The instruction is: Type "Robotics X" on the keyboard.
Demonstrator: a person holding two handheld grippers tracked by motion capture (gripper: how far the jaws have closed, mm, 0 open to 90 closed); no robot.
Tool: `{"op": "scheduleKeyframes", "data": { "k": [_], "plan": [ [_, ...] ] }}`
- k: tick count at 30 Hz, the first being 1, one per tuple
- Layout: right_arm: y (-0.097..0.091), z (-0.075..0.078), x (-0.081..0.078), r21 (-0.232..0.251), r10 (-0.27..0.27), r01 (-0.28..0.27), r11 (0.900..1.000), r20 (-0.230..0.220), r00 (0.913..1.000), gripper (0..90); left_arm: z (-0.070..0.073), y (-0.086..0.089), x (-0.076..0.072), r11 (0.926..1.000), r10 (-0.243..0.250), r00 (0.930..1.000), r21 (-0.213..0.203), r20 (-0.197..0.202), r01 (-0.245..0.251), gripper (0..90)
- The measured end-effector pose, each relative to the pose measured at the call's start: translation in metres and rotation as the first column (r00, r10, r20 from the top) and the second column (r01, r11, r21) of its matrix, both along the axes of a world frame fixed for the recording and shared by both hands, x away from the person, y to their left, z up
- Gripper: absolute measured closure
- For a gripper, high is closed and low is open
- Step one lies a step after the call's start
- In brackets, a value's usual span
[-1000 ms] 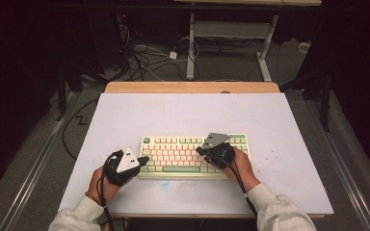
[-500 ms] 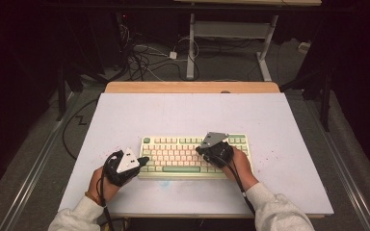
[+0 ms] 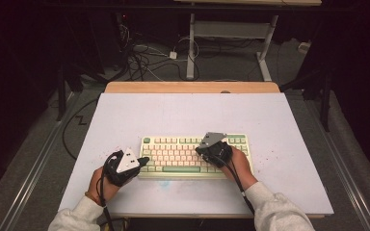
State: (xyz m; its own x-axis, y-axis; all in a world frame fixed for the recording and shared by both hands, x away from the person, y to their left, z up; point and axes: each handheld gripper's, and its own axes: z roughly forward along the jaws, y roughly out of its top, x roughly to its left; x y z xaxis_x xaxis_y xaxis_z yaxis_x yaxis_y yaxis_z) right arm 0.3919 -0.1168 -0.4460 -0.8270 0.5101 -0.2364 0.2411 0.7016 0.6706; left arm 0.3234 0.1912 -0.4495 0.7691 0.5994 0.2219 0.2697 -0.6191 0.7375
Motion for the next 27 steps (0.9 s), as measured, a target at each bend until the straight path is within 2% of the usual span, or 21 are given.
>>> {"op": "scheduleKeyframes", "data": {
  "k": [27],
  "plan": [
    [0.0012, 0.0002, 0.0015, -0.006, -0.004, 0.004, 1.0000, 0.005, 1.0000, 90.0, 0.0000, 0.0002, 0.0002, 1.0000, -0.004, 1.0000, 0.004, -0.001, 0.004, 87.7]
  ]
}}
